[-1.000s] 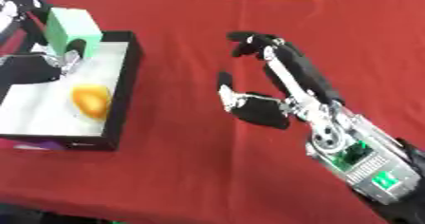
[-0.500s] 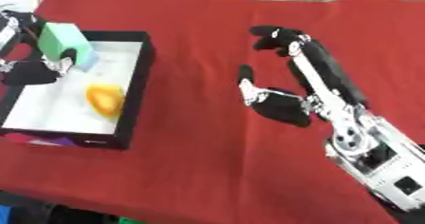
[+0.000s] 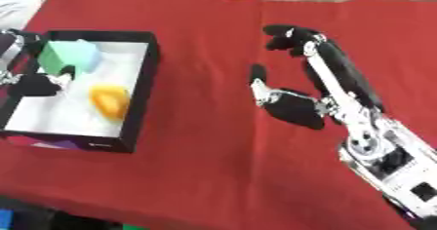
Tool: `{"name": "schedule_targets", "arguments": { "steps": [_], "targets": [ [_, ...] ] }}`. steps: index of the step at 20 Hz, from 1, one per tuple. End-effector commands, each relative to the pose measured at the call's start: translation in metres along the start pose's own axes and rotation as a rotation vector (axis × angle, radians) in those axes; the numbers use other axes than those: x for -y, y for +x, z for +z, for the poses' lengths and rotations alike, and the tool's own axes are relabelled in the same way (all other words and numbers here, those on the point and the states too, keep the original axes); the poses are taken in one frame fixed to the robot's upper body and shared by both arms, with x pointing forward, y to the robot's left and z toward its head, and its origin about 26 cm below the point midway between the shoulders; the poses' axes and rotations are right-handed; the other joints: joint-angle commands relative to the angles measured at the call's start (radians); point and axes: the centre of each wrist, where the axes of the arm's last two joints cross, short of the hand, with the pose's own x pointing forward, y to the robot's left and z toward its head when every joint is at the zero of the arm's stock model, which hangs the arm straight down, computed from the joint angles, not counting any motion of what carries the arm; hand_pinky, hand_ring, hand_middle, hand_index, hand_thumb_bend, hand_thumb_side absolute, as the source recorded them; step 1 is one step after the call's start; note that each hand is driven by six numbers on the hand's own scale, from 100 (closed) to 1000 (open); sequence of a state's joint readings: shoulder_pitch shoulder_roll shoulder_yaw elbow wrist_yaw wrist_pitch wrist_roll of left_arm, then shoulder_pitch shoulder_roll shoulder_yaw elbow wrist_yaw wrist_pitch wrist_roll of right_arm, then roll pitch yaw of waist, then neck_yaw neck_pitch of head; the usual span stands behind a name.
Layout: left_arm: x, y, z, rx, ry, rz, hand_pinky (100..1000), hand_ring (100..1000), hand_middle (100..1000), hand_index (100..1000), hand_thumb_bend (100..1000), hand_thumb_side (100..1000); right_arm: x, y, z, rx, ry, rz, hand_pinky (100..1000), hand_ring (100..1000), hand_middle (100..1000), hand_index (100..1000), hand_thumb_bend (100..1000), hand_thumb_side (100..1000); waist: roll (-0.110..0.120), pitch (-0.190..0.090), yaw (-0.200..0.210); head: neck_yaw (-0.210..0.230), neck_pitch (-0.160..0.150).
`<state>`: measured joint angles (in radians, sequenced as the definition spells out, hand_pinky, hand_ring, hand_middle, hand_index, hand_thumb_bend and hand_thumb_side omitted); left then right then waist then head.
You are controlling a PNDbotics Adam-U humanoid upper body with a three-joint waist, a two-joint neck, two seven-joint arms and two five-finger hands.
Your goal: Pick up the objects with one hand, pass them to the other hand, and then place them into the box on the other side of the table.
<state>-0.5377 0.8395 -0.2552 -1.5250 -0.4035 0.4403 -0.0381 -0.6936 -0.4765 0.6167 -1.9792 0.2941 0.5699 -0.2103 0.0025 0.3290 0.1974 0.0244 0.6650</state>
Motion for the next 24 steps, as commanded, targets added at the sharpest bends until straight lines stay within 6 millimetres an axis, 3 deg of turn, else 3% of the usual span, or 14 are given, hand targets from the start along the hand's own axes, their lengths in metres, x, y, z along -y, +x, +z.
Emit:
{"name": "schedule_targets", "arguments": {
  "steps": [1,2,4,7,10,13,14,16,17,21,22,23,24],
  "targets": [
    [-0.012,-0.005,-0.004,-0.025,0.029,-0.033,890,787,660,786,279,281,0.008,0.003,0.0,0.019,-0.023,0.003,819,807,697,863,100,309,0.003,-0.016,0.0,0.005,-0.008],
    [-0.011,-0.006,-0.005,-0.034,0.028,-0.039,906,800,676,810,341,382,0.008,0.003,0.0,0.02,-0.023,0.002,819,806,697,863,100,309,0.003,-0.016,0.0,0.006,-0.008],
    [-0.01,-0.008,-0.006,-0.047,0.025,-0.053,923,815,694,829,429,483,0.008,0.003,0.001,0.021,-0.022,-0.001,819,805,698,863,100,312,0.004,-0.016,0.0,0.005,-0.008],
    [-0.01,-0.01,-0.006,-0.061,0.02,-0.07,950,830,712,847,549,564,0.008,0.003,0.001,0.02,-0.023,-0.001,819,805,698,862,100,311,0.004,-0.016,0.0,0.004,-0.007],
    [-0.011,-0.01,-0.006,-0.065,0.015,-0.064,948,829,711,847,591,618,0.008,0.002,0.001,0.018,-0.029,-0.001,819,805,698,863,100,311,0.004,-0.016,0.0,0.003,-0.007],
    [-0.012,-0.009,-0.005,-0.062,0.012,-0.053,943,827,708,844,557,626,0.009,0.001,0.001,0.015,-0.032,0.0,819,804,698,863,100,314,0.005,-0.016,0.0,0.001,-0.007],
    [-0.013,-0.009,-0.004,-0.059,0.015,-0.044,938,822,704,840,483,630,0.009,0.001,0.001,0.014,-0.034,-0.001,819,804,698,863,100,317,0.005,-0.016,0.0,0.0,-0.007],
    [-0.02,-0.003,-0.002,-0.043,0.033,0.012,927,801,702,815,100,644,0.01,0.0,0.001,0.01,-0.045,-0.002,817,803,697,863,100,330,0.004,-0.017,0.001,-0.003,-0.006],
    [-0.025,0.002,0.0,-0.018,0.051,0.071,911,788,699,785,100,696,0.012,-0.001,0.001,0.007,-0.056,-0.002,815,802,696,863,100,337,0.004,-0.017,0.002,-0.006,-0.006],
    [-0.048,0.029,0.023,0.19,0.176,0.444,898,781,704,734,100,737,0.027,-0.007,-0.003,-0.004,-0.16,0.004,813,805,706,865,100,320,0.003,-0.018,0.006,-0.026,-0.003],
    [-0.048,0.033,0.03,0.253,0.195,0.544,899,783,714,738,100,751,0.032,-0.009,-0.004,-0.014,-0.191,0.003,814,809,712,865,100,405,0.003,-0.018,0.005,-0.03,-0.003],
    [-0.048,0.036,0.036,0.304,0.203,0.634,900,784,717,737,100,766,0.037,-0.011,-0.004,-0.025,-0.219,-0.001,814,812,715,866,100,415,0.003,-0.018,0.005,-0.034,-0.002],
    [-0.047,0.039,0.04,0.35,0.202,0.723,900,782,716,738,100,783,0.043,-0.014,-0.005,-0.039,-0.25,-0.007,814,814,718,866,100,504,0.003,-0.018,0.004,-0.037,-0.002]
  ]
}}
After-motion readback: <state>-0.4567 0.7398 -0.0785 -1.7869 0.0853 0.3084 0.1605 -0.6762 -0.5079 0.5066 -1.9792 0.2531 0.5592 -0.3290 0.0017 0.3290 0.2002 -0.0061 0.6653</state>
